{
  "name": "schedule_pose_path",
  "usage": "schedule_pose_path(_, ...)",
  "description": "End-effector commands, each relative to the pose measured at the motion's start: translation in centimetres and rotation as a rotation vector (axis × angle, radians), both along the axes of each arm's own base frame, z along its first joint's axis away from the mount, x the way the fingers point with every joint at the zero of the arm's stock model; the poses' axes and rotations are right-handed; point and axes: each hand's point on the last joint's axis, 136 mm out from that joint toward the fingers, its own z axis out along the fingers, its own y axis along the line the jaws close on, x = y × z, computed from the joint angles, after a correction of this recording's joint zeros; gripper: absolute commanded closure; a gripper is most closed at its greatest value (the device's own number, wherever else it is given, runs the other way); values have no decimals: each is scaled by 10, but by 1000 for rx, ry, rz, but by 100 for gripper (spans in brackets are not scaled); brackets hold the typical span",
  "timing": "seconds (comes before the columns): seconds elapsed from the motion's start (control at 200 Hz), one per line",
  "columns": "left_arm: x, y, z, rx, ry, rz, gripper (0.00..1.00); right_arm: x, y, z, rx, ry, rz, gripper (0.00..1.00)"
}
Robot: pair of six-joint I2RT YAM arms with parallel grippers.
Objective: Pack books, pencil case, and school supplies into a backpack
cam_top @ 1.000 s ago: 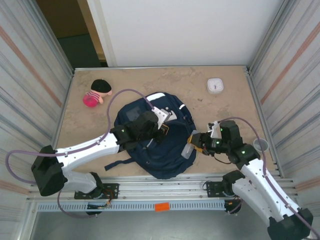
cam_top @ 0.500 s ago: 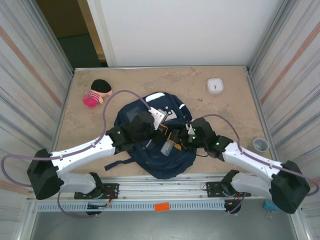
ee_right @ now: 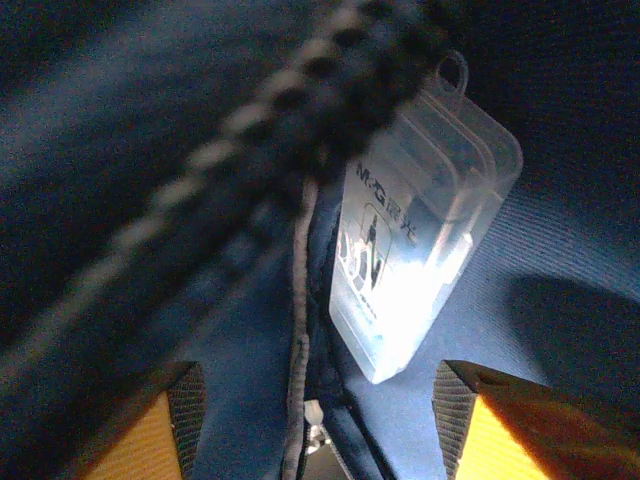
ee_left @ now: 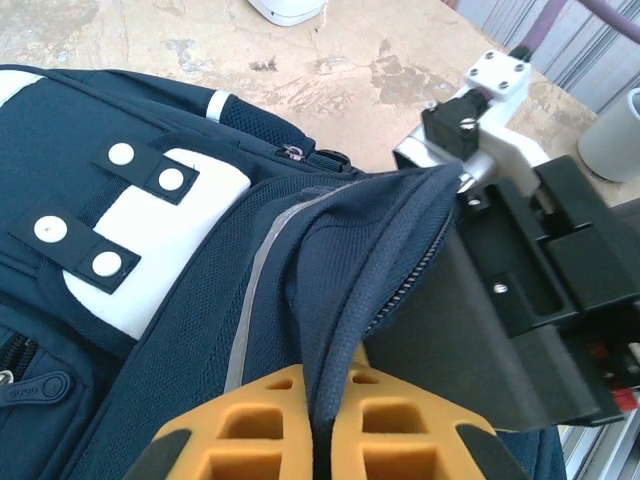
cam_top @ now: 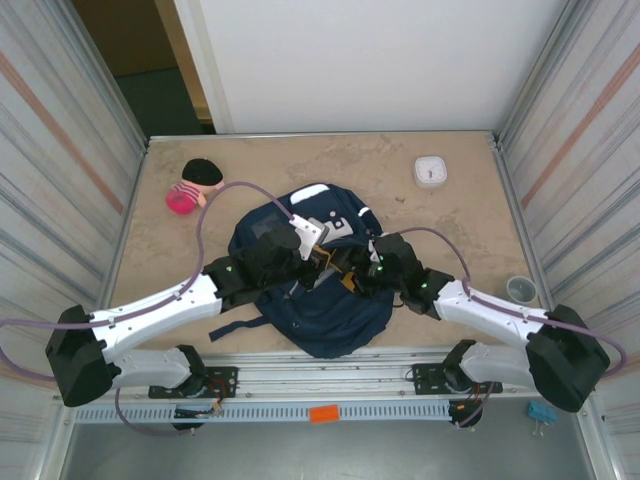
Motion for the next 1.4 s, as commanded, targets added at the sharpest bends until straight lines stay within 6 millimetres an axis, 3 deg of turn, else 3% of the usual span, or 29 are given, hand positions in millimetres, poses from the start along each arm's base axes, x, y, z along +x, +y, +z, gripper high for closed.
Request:
schedule_pose_path(0.0,8,2,35,-99,-78,37,100,-8,-25,1,-84,-31,-34,38)
schedule_pose_path(0.02,8,2,34,-95,-77,35,100,-11,-28,1,-96,-40,-28,38)
schedule_pose_path(0.175,7,20,27,-72,-56,63,61,-35,-57,12,-174,-124,19,39)
schedule_pose_path(0.366,3,64,-8,-12,-20,143,44,-42,-53,33,-39,-237,45,35)
schedule_pose_path(0.511,-4,100,-35,-43,53,234,41,-46,-40,23,-28,-174,99,34)
schedule_pose_path(0.656,-13,120,-59,-93,97,253,41,-50,-26,6,-29,-102,129,33)
schedule_pose_path(0.852,-33,119,-75,-87,-19,101,40,-42,-15,4,-30,-123,134,43)
schedule_pose_path(0.977,-33,127,-82,-44,-127,78,41,-35,-12,6,-54,-145,132,59)
schedule_pose_path(1.122,-43,120,-87,-39,-237,-30,41,-27,-17,14,-87,-178,114,76)
schedule_pose_path(1.393,-42,115,-102,14,-339,-99,43,-23,-33,17,-138,-175,91,81)
